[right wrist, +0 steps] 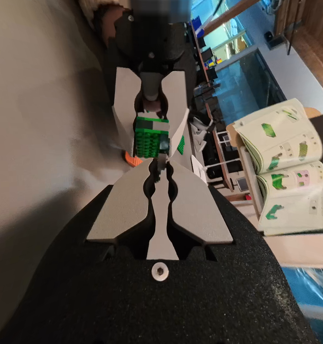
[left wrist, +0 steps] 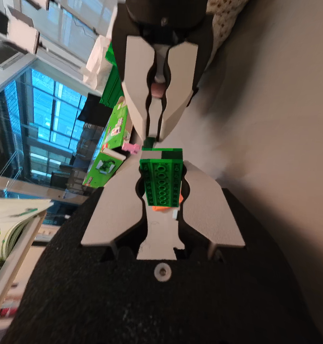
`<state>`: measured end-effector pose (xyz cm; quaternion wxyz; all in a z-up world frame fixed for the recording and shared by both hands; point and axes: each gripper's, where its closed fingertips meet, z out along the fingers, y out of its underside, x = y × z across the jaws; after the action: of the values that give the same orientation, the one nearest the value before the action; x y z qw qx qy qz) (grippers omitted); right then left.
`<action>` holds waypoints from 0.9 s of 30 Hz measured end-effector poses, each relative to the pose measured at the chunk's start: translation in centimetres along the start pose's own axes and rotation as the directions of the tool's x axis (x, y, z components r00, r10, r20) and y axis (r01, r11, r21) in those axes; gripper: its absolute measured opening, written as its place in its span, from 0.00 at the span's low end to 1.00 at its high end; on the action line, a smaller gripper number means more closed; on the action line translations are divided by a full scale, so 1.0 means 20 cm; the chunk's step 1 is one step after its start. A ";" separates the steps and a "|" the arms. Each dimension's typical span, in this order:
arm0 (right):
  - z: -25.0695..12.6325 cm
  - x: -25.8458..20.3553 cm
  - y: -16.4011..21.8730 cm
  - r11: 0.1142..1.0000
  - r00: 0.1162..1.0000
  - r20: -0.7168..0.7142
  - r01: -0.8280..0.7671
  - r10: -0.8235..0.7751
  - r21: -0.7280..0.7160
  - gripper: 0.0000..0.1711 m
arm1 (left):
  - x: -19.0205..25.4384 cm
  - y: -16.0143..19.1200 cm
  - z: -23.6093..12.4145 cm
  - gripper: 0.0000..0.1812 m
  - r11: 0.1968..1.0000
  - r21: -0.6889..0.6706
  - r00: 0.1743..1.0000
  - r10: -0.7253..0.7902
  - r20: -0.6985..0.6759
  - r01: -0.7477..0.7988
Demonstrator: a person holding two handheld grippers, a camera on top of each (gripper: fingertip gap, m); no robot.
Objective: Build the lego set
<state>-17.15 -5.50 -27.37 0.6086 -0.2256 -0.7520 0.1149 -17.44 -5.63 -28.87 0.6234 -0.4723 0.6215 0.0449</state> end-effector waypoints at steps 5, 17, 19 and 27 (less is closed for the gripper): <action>0.03 -0.02 -0.02 0.999 0.999 -0.037 0.012 -0.011 0.041 0.05 | 0.02 -0.03 0.02 0.20 0.994 -0.031 0.994 0.103 0.030 -0.103; -0.01 -0.10 0.21 0.978 0.970 0.217 -0.062 0.105 -0.198 0.05 | -0.03 0.08 0.03 0.20 0.989 -0.134 0.996 0.067 0.051 -0.059; -0.04 -0.13 0.24 0.961 0.938 0.298 -0.101 0.179 -0.258 0.06 | -0.02 0.09 0.04 0.20 0.990 -0.135 0.998 0.054 0.036 -0.048; -0.10 -0.24 0.26 0.866 0.752 0.448 -0.336 0.484 -0.371 0.06 | -0.01 0.08 0.05 0.20 0.993 -0.119 1.000 0.016 0.013 -0.014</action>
<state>-13.42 -3.39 -33.31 0.3018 -0.4262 -0.8287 0.2015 -17.87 -4.04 -29.77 0.5981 -0.5036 0.6169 0.0900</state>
